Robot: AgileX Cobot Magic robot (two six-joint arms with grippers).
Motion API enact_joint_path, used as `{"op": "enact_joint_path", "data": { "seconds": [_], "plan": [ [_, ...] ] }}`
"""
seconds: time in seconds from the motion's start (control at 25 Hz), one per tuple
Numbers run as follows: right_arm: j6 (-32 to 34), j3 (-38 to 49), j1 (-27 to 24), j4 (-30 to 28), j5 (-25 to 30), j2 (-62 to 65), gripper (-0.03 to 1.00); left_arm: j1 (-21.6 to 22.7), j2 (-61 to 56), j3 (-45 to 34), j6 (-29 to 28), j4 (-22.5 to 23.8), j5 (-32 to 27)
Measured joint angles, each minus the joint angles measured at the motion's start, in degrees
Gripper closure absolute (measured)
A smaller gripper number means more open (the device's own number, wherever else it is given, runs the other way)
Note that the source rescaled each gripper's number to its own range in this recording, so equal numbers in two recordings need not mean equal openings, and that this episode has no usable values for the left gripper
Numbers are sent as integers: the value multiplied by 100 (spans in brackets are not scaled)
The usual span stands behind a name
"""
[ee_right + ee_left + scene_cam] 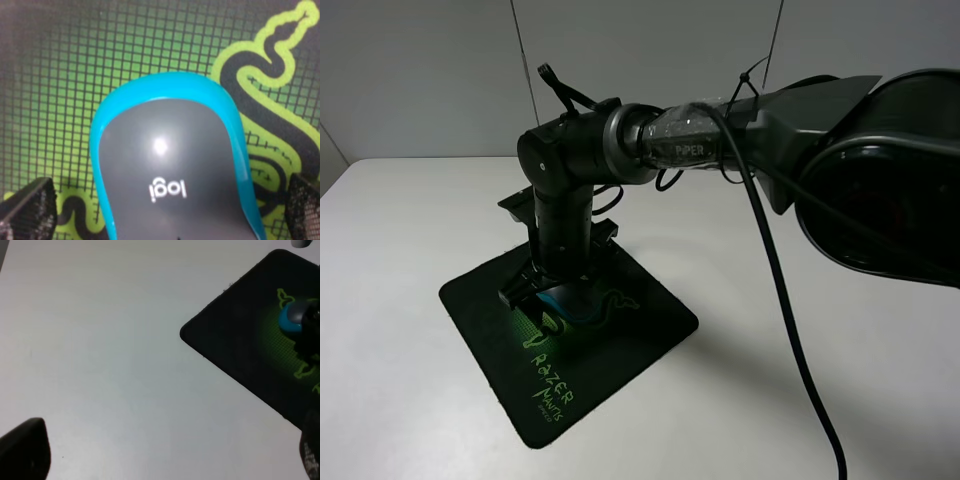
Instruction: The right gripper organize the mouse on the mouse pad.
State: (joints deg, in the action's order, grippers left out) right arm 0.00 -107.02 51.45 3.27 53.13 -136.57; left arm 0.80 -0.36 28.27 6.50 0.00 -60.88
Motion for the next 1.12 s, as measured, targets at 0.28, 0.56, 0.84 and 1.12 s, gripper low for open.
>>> {"op": "enact_joint_path", "data": {
  "seconds": [0.28,0.56,0.84,1.12],
  "plan": [
    [0,-11,0,0,548,562,-3,0,0,0,0,0,0],
    [-91,-13,0,-56,1555,1202,-3,0,0,0,0,0,0],
    [-113,36,0,-88,1632,1902,-3,0,0,0,0,0,0],
    [-113,561,0,69,1632,2802,-3,0,0,0,0,0,0]
  ]
}}
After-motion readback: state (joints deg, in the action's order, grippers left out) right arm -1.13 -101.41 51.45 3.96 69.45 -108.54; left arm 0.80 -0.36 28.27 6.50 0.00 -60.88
